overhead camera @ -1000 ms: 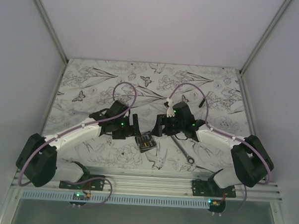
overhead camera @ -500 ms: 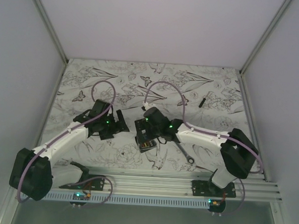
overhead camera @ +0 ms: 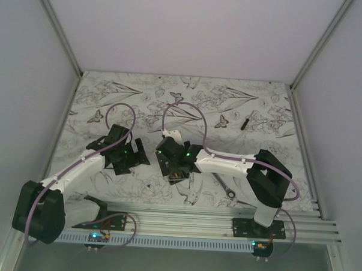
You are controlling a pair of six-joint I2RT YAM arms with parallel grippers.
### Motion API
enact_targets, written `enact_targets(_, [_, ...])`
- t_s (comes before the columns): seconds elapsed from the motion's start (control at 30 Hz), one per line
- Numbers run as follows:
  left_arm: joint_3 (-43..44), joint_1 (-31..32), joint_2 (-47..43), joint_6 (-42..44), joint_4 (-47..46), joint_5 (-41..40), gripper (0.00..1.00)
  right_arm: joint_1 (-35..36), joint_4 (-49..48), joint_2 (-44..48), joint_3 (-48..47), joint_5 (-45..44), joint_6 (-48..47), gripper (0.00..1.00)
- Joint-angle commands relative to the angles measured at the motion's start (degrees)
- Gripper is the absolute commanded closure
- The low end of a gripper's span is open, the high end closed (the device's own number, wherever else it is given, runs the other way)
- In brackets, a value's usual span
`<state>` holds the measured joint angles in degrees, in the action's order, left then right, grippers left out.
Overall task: Snap on the fuse box
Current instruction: Close the fuse box cover on the fuse box base.
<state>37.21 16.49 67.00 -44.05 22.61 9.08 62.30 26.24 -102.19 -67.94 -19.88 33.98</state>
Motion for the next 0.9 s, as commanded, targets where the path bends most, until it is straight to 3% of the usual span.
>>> enact_targets(0.0, [-1.0, -0.3, -0.7, 1.3, 1.7, -2.0, 0.00, 0.7, 2.6, -0.9, -1.9, -3.0, 2.7, 0.01])
enact_targets(0.3, [-1.6, -0.3, -0.7, 2.1, -0.1, 0.0, 0.01, 0.8, 3.4, 0.6, -2.3, -2.7, 3.9, 0.01])
enact_targets(0.5, [-0.3, 3.5, -2.0, 3.7, -2.2, 2.3, 0.06, 0.2, 0.0, 7.8, 1.4, -1.1, 2.2, 0.00])
enact_targets(0.87, [5.9, 12.3, 5.2, 2.4, -2.4, 0.5, 0.14, -9.8, -2.2, 18.4, 14.0, -0.5, 2.0, 0.00])
